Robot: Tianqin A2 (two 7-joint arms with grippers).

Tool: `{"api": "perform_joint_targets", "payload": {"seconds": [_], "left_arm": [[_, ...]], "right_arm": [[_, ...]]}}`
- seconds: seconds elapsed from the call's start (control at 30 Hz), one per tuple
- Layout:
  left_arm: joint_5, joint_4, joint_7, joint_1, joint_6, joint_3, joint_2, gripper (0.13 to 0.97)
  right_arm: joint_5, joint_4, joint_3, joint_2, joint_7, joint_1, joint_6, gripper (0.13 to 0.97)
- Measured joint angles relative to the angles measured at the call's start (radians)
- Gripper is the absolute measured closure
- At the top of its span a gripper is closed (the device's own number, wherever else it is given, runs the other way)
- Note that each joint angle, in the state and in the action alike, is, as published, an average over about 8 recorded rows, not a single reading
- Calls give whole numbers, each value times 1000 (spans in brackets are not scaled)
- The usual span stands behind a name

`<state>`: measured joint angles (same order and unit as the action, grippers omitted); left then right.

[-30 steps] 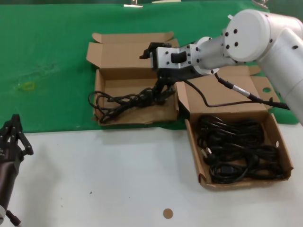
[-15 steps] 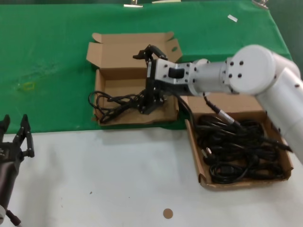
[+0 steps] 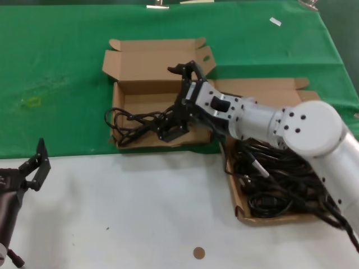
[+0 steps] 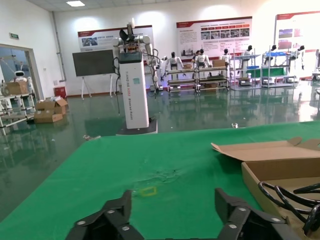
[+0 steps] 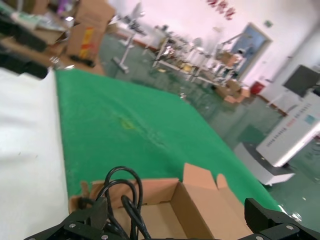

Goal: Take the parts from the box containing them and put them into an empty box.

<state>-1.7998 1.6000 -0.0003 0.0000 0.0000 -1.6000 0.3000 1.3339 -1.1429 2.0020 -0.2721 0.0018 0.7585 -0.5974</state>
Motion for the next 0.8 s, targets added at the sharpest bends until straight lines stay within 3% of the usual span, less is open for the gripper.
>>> {"api": "perform_joint_targets", "payload": {"seconds": [0.23, 0.37, 0.63, 0.8], "left_arm": [[0, 0, 0, 0, 0, 0, 0, 426], [0, 0, 0, 0, 0, 0, 0, 426], [0, 0, 0, 0, 0, 0, 0, 256], [0, 0, 0, 0, 0, 0, 0, 207]], "right_arm": [[68, -67, -59, -4, 0, -111, 88, 129], [107, -105, -92, -6, 0, -173, 137, 129], [184, -180, -158, -11, -1, -300, 236, 129], [232, -228, -200, -14, -1, -378, 298, 129]]}}
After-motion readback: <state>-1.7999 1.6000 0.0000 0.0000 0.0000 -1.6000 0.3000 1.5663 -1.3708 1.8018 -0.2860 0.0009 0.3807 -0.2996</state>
